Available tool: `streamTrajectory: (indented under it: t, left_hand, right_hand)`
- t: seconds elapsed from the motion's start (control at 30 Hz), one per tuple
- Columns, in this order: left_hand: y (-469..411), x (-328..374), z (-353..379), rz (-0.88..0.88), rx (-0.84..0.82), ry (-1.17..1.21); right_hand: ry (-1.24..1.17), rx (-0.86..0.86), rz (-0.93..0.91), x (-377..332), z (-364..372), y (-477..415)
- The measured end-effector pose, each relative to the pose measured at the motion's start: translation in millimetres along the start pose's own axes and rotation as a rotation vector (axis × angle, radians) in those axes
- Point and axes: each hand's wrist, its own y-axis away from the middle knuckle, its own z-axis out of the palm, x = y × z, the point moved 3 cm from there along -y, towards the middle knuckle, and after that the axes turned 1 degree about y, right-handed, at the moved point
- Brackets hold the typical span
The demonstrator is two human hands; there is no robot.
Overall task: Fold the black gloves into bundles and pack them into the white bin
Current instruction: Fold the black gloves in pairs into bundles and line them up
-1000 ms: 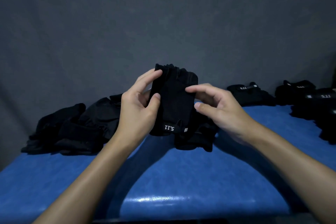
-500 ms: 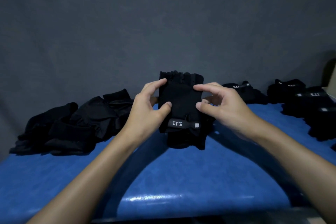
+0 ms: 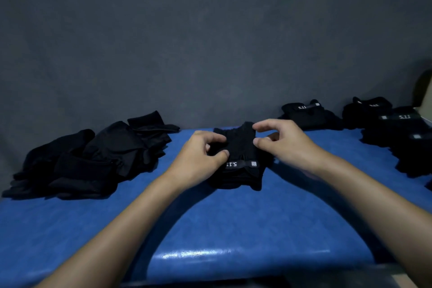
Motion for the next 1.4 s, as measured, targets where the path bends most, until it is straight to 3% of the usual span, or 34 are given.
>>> streamTrajectory:
  t: [0.2,0.37,0.6,0.83,1.4]
  left_hand:
    - [3,-3,4,0.16,-0.061,-0.138]
    - [13,-3,15,0.252,-0.199,-0.254]
    - [17,-5,17,0.285,-0.231,-0.292]
    - [17,-4,16,0.334,-0.199,-0.256]
    - [17,4,4,0.396,-0.112,-0.239]
  right_hand:
    - [0.156,0.068,0.019,11,-21,-1]
    - [0.25,-0.077,0.027,14,-20,6]
    - [0.34,-0.098,-0.045,16,-13,10]
    - [0.323,-0.069,-0.159,16,-11,8]
    - [0.157,0.069,-0.164,12,-8,6]
